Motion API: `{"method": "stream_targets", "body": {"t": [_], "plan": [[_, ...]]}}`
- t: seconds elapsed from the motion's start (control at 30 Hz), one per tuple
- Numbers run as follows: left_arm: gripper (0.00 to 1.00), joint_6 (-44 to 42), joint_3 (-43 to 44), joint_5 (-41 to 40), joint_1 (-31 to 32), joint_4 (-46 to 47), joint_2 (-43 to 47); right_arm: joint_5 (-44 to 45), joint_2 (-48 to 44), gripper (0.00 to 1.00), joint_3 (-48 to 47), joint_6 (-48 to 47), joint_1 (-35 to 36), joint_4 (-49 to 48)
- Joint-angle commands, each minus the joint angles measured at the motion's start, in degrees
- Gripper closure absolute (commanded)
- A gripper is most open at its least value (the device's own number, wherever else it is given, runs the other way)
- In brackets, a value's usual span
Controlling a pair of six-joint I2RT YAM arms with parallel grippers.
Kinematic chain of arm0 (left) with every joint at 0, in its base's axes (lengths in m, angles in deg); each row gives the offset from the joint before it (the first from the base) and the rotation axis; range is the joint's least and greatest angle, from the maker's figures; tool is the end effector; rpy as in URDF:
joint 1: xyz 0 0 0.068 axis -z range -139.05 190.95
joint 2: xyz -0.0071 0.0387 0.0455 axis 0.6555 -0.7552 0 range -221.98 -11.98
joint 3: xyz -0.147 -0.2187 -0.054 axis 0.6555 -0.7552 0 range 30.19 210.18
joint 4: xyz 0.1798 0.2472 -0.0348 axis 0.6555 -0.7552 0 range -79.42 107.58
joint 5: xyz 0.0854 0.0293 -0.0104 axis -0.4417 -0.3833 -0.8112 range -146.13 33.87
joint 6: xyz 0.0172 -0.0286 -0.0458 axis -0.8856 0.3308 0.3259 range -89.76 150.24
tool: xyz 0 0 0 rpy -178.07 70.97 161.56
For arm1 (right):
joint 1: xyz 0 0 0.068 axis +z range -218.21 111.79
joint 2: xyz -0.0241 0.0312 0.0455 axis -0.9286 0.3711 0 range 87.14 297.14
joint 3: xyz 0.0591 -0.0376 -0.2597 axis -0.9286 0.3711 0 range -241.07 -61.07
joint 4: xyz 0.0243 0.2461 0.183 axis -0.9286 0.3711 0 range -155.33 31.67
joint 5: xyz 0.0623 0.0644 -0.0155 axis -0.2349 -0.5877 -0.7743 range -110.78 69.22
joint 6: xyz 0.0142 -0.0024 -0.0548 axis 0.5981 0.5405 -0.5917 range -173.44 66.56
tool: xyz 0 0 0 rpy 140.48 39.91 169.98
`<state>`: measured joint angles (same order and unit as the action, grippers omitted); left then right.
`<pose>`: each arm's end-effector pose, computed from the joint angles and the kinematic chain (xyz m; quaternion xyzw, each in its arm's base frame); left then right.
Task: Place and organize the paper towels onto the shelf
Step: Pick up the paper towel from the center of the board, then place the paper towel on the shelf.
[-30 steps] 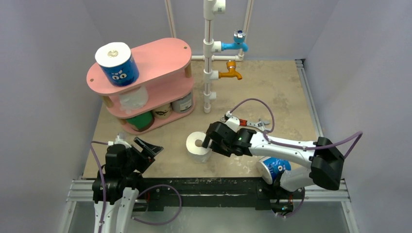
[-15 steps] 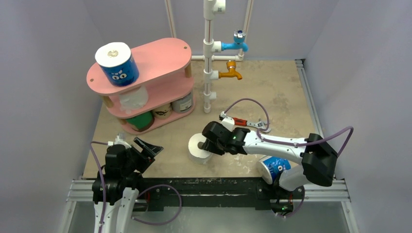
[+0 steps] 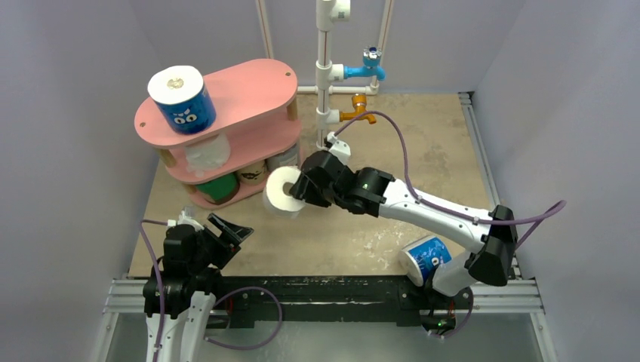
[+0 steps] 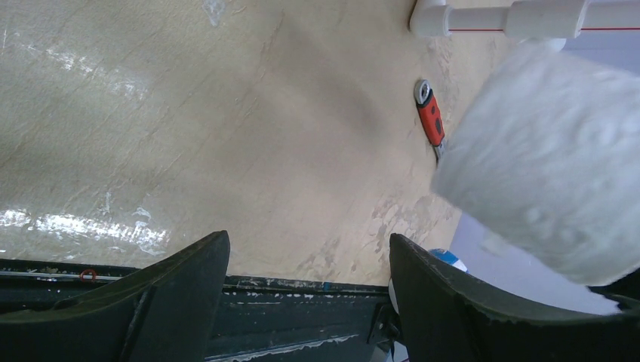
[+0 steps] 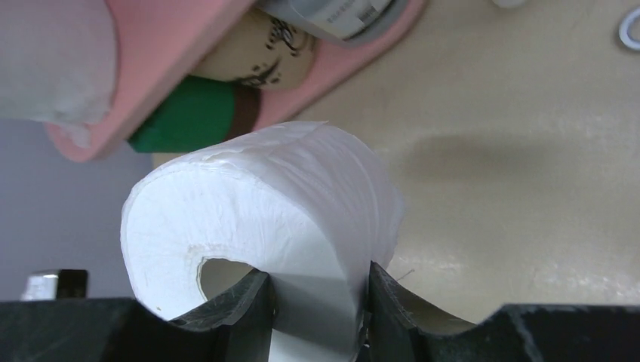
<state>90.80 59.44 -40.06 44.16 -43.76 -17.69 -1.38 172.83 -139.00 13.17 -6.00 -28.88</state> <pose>0.0944 -0.0162 0.2430 -0.3727 0.8096 -0.3367 0.3036 0.1886 0.3296 0.3149 0.1003 0.9049 0.2788 0.3056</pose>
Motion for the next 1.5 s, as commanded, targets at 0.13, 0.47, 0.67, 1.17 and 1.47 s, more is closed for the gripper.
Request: {"method": "stream_targets", "body": {"t": [0.13,0.47,0.67,1.17,1.47], "plan": [[0.23,-0.4,1.2,-2.2,0.4,-4.8,-0.5,-0.4,8.0,0.90,-16.5,-5.3,-5.2,-2.4],[0.23,-1.0,1.9,-2.9,0.4,-6.2,-1.1,-1.9,16.7,0.89,-30.8,-7.4,-7.4,-2.1],[0.23,-1.0,1.9,-2.9,0.4,-6.4,-0.8,-1.4,15.4,0.89,-29.6,-7.6,-7.4,-2.9],[0.23,-1.0,1.6,-2.4,0.4,-6.3,-0.4,0.6,17.7,0.89,-37.9,-6.9,-6.8,-0.6],[0.23,-1.0,1.4,-2.4,0.5,-6.0,-0.4,3.2,23.1,0.88,-44.8,-5.3,-6.6,2.2]]}}
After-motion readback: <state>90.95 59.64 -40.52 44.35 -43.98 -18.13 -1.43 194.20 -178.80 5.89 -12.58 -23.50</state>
